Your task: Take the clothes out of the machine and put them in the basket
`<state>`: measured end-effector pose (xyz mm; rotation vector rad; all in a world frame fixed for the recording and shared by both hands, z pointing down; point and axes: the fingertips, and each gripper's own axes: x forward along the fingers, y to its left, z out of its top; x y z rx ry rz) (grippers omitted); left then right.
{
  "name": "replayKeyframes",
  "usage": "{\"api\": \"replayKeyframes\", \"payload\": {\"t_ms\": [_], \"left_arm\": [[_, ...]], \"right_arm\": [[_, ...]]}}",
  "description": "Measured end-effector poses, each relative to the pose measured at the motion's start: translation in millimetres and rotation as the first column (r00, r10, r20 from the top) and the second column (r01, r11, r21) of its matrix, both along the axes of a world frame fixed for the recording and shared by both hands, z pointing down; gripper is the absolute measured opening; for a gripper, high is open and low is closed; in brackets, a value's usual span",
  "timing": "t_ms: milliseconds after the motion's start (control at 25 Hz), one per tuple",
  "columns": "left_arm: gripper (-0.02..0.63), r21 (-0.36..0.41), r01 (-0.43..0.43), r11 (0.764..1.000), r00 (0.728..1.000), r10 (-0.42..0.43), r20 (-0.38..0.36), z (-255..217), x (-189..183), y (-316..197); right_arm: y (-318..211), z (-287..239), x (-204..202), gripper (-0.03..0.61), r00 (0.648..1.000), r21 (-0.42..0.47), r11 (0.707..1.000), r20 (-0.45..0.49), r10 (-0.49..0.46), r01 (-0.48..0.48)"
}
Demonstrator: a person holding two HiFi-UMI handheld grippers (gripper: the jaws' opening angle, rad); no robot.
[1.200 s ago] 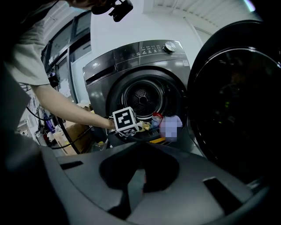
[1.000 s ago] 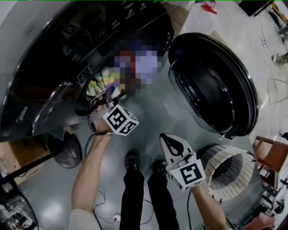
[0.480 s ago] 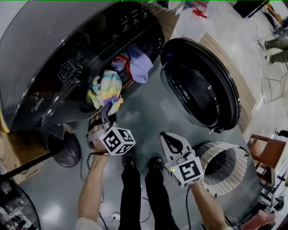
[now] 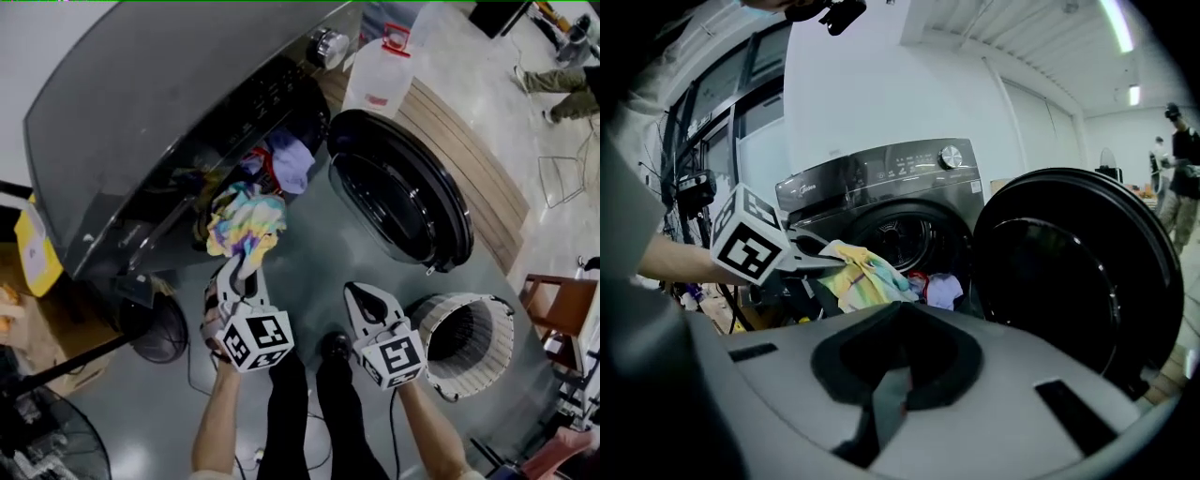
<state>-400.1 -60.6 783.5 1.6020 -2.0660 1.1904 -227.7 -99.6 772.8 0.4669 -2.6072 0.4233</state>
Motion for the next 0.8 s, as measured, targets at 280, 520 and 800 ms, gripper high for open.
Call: {"api": "replayKeyframes", "payload": {"t_ms": [280,520,800], "left_arm": [[0.071,0.152,0.034,0.988,0.985,-0.007,-0.172,-52.6,34.2,3.5],[0.071,0.174,0.044,0.984,0.956,0.009,-0.293,-102.6,80.3,20.7],[0.069,0.253,0.019,0.967,0.938,0.070,-0.339,-213.6,127.2,17.4]], "right_arm": [[-2.3,-20.5,19.7,0.023,0.998,0.003,0.998,-0.006,0.057,-0.057],[-0.2,-68.9,68.4,0.023,0.991,0.013,0.991,-0.013,0.130,-0.130],[3.0,-152.3,136.4,0.023,0.972,0.037,0.972,-0.015,0.233,-0.232]]}}
